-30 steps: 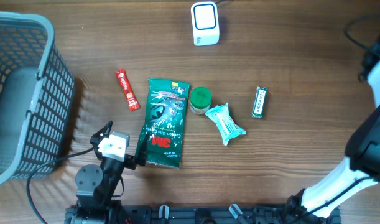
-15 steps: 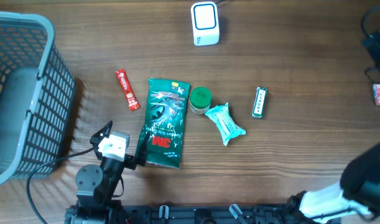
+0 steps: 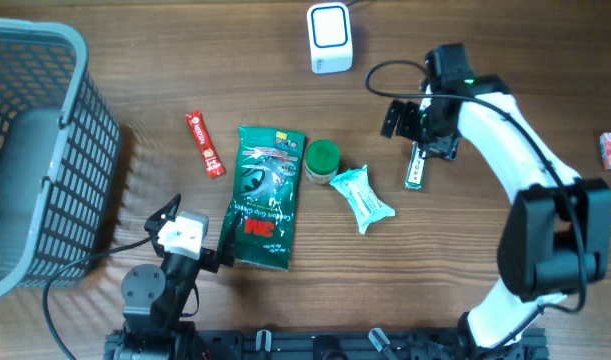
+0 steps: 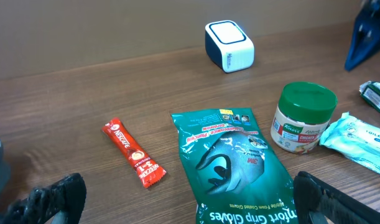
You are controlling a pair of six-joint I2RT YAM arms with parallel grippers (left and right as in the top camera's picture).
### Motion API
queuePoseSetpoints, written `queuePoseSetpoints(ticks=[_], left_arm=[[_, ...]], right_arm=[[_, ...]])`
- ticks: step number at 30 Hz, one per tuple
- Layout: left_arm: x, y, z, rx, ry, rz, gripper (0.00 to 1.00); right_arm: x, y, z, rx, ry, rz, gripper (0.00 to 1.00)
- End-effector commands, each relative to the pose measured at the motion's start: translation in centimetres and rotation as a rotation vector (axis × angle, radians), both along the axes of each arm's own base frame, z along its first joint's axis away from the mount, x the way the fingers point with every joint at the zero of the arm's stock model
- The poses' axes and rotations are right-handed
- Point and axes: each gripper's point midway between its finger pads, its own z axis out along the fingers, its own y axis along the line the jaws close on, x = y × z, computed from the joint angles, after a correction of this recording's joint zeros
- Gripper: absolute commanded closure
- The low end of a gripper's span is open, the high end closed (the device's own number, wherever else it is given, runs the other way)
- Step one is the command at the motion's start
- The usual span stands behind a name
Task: Scan the item barcode
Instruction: 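Carry the Kleenex pack to the far right and release it, then lower the right gripper and grasp the green-white packet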
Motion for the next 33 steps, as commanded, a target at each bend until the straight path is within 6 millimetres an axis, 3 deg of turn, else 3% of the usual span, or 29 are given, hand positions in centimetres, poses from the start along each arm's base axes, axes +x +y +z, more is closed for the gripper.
queuePoseSetpoints(ticks=[1,5,7,10,12,13,20,23,25,28,33], left_arm=[[-0.1,-0.3,-0.1,0.011,-0.003,-0.021,0.0],[-0.1,-0.3,-0.1,0.011,-0.003,-0.021,0.0],[-0.1,-0.3,-0.1,0.011,-0.003,-0.021,0.0],[-0.1,-0.3,-0.1,0.011,-0.003,-0.021,0.0],[-0.1,-0.3,-0.1,0.011,-0.003,-0.021,0.0],[-0.1,-0.3,-0.1,0.011,-0.003,-0.021,0.0],[-0.1,-0.3,-0.1,0.011,-0.003,-0.021,0.0],[-0.1,-0.3,-0.1,0.011,-0.003,-0.021,0.0],[-0.1,-0.3,-0.1,0.011,-0.003,-0.021,0.0],[-0.1,-0.3,-0.1,0.011,-0.003,-0.021,0.0],[-0.1,-0.3,-0.1,0.011,-0.003,-0.021,0.0]], right_arm=[[-0.7,-1.5,-1.7,-0.085,0.052,0.005,0.0],[-0.8,-3.2,-1.3,-0.18,0.042,-0.006,0.0],[-1.6,-4.3,-2.2,-0.242,0.074,-0.006,0.0],[-2.3,-4.4,-4.0,-0.251,0.099,0.026,0.01],[-2.1,-4.3,-4.3,-0.245,0.084,0.025,0.07],[-2.0,-4.2,-4.7,-0.238,0.074,0.031,0.18],[-1.9,-3.5,-7.1,-0.201,0.079,0.046,0.5],[-2.4,-3.2,-7.9,-0.182,0.11,0.054,0.58],[-2.9,-2.8,-8.1,-0.163,0.132,0.084,0.59],[-3.6,-2.1,-8.1,-0.122,0.151,0.15,0.69],[-3.6,3.2,-6.4,0.182,0.098,0.365,0.78]])
